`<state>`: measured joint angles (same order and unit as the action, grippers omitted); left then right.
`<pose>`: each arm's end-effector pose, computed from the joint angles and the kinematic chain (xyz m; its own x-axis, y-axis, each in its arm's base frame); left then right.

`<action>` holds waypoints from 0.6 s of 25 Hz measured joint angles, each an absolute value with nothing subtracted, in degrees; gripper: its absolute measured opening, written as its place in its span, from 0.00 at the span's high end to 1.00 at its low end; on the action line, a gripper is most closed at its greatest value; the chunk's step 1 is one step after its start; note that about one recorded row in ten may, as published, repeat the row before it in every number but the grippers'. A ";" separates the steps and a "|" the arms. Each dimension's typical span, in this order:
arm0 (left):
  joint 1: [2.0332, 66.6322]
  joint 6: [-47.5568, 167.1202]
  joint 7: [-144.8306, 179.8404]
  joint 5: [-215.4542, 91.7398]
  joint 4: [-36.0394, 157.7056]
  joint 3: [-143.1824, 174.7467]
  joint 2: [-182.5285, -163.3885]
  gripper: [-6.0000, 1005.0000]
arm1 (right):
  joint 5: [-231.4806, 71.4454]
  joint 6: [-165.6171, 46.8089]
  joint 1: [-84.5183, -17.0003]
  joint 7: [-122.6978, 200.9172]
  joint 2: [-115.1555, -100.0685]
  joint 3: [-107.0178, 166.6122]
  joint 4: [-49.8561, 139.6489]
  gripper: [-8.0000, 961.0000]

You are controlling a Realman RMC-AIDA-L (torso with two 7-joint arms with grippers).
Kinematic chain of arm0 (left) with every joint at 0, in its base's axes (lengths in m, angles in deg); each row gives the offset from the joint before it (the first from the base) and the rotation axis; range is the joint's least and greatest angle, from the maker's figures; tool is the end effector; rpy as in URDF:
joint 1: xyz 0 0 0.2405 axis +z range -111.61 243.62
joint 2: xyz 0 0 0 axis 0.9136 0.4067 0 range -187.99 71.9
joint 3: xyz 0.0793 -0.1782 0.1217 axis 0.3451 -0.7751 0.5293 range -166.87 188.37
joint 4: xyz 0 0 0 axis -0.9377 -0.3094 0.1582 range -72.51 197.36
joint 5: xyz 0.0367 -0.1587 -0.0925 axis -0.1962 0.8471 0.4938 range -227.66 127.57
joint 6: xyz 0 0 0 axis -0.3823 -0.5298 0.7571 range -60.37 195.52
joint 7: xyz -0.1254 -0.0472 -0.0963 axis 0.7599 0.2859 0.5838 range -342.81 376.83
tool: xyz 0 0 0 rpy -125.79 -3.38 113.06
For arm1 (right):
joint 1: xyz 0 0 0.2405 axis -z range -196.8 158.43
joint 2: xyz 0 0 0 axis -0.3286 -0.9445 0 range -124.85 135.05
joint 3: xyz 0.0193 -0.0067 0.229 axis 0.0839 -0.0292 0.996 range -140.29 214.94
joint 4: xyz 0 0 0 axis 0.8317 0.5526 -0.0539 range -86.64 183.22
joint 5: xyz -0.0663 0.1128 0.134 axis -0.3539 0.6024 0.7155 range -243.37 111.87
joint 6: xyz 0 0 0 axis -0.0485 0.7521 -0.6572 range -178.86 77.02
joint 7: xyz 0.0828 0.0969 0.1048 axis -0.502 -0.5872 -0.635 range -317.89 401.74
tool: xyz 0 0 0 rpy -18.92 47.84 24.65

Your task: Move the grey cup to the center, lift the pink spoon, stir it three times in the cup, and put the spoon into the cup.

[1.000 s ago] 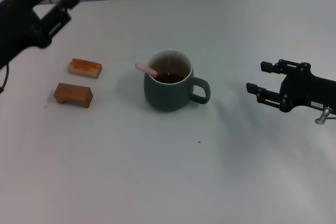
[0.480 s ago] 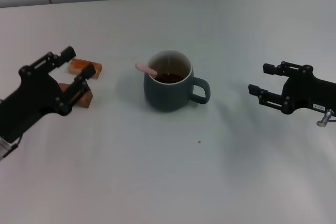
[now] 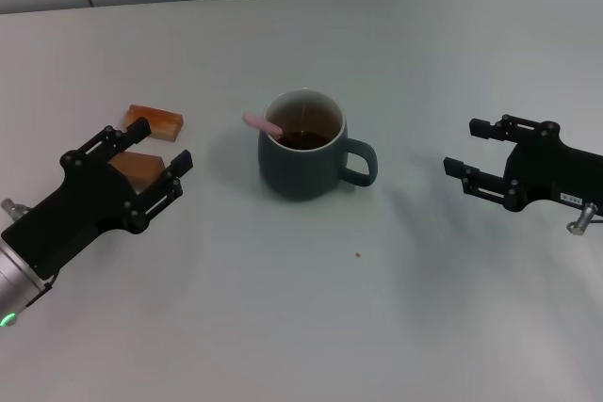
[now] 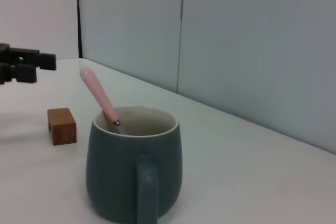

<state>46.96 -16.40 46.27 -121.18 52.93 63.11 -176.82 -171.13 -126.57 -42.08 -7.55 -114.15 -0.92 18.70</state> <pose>-0.2653 0.2640 -0.0248 0.7296 -0.0112 0.6837 0.4888 -0.6907 -0.5329 0.2796 0.3004 -0.0103 0.8898 -0.1229 -0.4394 -0.3589 -0.7832 -0.5077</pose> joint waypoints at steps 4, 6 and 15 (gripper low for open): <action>46.77 -15.77 45.87 -121.09 53.36 63.13 -176.76 0.43 | -169.62 -126.88 -41.96 -5.80 -114.17 -1.34 19.27 0.33; 46.74 -14.58 45.85 -121.05 53.40 63.13 -176.74 0.29 | -169.35 -126.93 -41.92 -5.20 -114.17 -1.43 19.57 0.33; 47.16 -13.43 45.91 -121.22 53.46 63.69 -176.61 0.18 | -169.62 -127.74 -41.66 -3.92 -114.17 -1.67 20.29 0.33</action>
<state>47.16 -13.43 45.91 -121.22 53.46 63.69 -176.61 -169.62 -127.74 -41.66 -3.92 -114.17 -1.67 20.29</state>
